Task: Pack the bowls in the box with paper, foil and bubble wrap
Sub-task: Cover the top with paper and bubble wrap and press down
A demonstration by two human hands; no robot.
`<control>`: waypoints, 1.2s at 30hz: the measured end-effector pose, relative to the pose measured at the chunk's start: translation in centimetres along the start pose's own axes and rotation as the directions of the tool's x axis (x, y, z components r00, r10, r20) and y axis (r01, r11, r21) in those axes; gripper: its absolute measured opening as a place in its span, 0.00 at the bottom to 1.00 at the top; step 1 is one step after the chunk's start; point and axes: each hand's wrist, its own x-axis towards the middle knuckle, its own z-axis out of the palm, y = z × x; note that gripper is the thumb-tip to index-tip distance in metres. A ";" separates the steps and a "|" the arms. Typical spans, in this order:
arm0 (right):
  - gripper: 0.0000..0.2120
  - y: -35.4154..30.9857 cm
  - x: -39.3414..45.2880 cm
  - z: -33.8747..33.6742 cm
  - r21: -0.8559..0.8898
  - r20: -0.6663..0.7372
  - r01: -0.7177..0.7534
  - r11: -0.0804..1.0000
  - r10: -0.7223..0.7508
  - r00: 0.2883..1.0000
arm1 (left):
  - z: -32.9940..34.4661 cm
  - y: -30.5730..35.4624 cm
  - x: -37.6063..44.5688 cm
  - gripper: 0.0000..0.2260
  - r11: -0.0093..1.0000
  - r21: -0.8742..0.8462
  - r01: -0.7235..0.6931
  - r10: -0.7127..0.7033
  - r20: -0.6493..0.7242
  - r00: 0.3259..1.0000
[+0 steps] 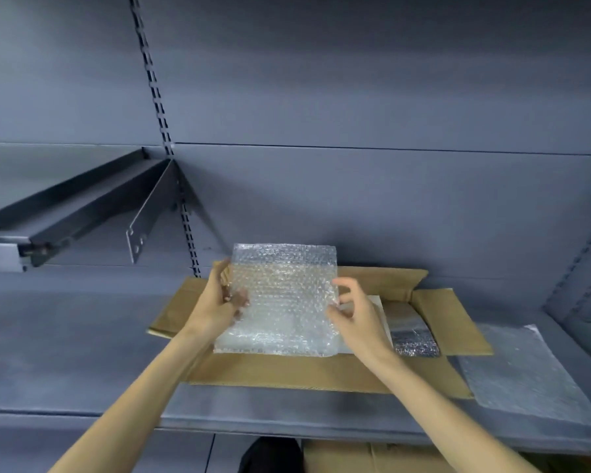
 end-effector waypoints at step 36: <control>0.52 -0.5 6.5 3.5 -0.724 0.675 0.605 0.333 0.156 0.721 | -2.1 2.7 3.8 0.53 0.426 0.824 -0.374 -0.399 0.542 0.740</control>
